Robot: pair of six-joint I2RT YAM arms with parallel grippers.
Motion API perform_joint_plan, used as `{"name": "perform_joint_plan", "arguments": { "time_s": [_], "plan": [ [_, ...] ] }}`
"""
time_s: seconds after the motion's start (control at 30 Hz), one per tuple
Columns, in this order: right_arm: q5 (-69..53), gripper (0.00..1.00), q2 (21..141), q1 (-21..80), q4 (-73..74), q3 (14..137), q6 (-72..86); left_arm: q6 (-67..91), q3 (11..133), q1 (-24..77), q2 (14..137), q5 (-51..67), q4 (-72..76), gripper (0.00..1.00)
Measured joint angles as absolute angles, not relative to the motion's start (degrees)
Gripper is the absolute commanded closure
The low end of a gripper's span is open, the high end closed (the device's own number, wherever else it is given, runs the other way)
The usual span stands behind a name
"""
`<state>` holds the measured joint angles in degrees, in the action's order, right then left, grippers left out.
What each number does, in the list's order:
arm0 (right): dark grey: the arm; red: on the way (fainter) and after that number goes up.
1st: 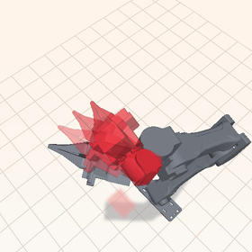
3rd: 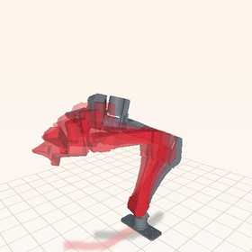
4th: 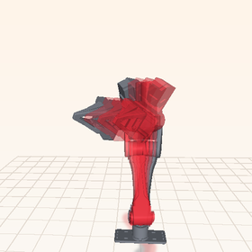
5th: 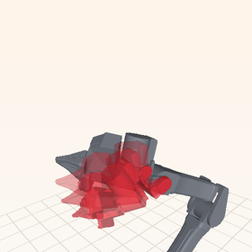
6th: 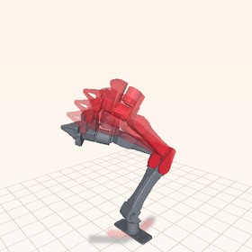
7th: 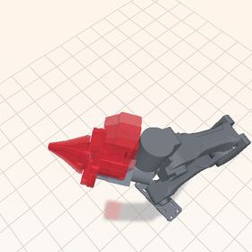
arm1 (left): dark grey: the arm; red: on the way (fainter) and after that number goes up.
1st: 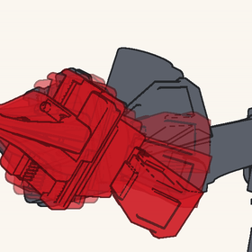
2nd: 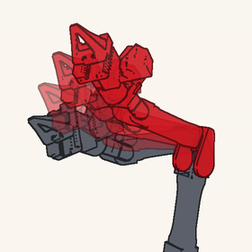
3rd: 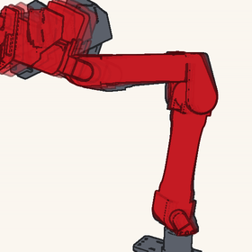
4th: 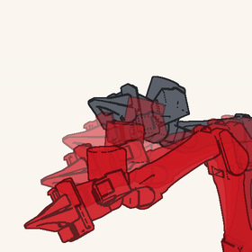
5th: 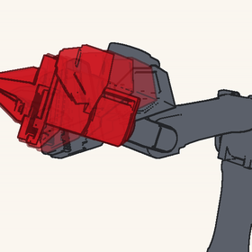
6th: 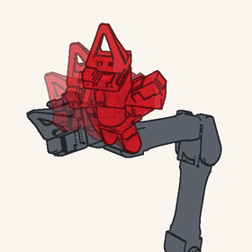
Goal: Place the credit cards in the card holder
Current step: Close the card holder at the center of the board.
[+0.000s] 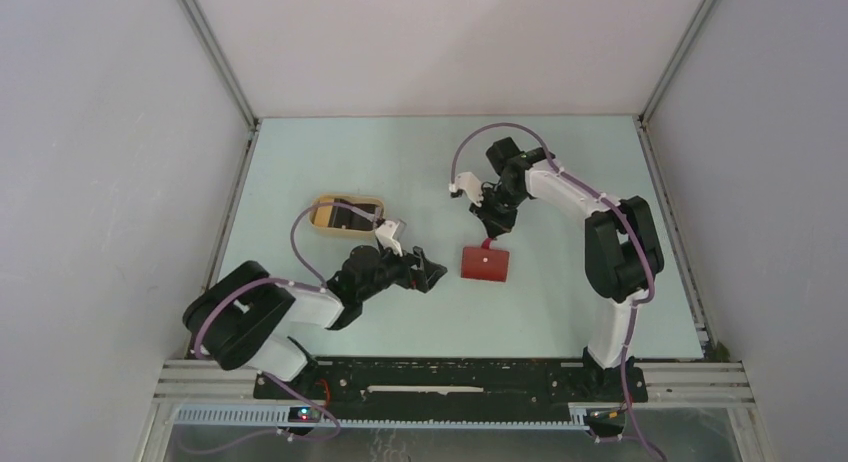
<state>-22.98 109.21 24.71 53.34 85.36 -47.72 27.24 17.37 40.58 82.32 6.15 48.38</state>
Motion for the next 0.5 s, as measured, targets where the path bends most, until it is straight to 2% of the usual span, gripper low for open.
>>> {"name": "perform_joint_plan", "arguments": {
  "time_s": [0.07, 0.17, 0.33, 0.5],
  "plan": [
    [-23.6, 0.97, 110.1, 26.0, 53.3, 86.2, -48.3, 30.5, 15.9, 40.6, 85.8, 8.3, 54.0, 0.19],
    [-24.3, 0.97, 111.0, 27.6, 53.3, 86.2, -48.6, 35.2, 15.7, 40.7, 92.7, 11.0, 62.2, 0.31],
    [-24.5, 0.97, 112.0, 28.6, 53.3, 86.2, -48.2, 41.9, 17.5, 40.9, 104.0, 13.3, 71.1, 0.32],
    [-24.8, 0.96, 112.0, 28.0, 52.9, 86.2, -47.5, 43.7, 21.2, 42.6, 105.8, 12.5, 71.8, 0.32]
  ]
}}
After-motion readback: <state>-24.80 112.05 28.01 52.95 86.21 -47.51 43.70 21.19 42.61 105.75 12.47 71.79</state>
